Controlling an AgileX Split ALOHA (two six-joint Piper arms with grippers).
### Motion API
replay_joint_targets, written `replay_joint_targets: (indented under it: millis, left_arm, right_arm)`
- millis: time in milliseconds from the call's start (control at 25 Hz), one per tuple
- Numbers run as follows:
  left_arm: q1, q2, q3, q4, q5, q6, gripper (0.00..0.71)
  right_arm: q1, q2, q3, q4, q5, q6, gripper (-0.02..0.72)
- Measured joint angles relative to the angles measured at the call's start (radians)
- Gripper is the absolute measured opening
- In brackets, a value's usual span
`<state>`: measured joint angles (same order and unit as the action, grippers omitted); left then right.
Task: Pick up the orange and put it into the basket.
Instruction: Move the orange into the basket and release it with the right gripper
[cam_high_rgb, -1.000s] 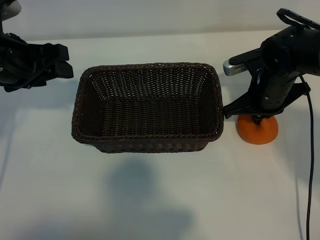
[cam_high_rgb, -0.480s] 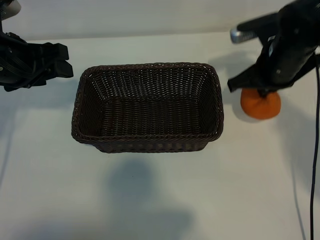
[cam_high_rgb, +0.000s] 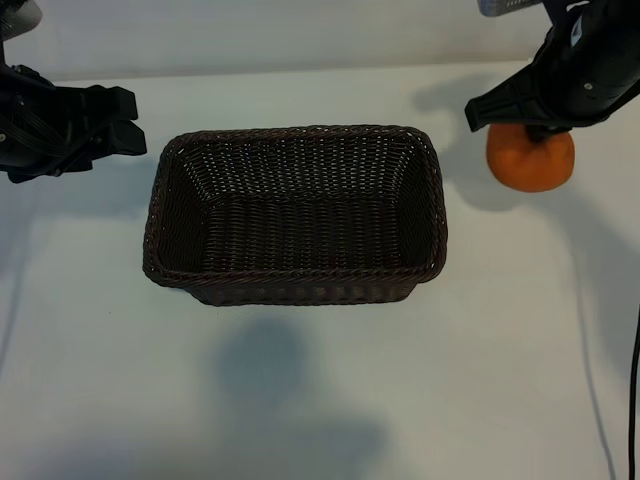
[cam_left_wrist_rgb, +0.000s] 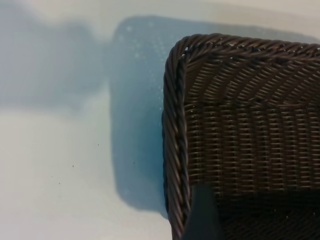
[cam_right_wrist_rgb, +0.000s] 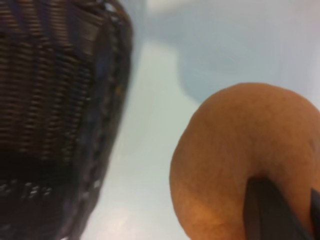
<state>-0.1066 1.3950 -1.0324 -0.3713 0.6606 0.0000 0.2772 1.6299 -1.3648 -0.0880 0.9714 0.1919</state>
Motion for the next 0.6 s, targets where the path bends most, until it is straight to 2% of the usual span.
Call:
replay_joint_targets:
  millis: [160, 360, 600]
  left_arm:
    - [0.000, 0.000, 0.000, 0.000, -0.001, 0.000, 0.590]
    - [0.000, 0.000, 0.000, 0.000, -0.002, 0.000, 0.589]
    - [0.000, 0.000, 0.000, 0.000, -0.002, 0.000, 0.589]
  right_arm:
    - [0.000, -0.007, 0.000, 0.088, 0.001, -0.046, 0.065]
    - [0.000, -0.009, 0.000, 0.156, -0.003, -0.091, 0.065]
    - [0.046, -0.009, 0.000, 0.181, -0.022, -0.125, 0.065]
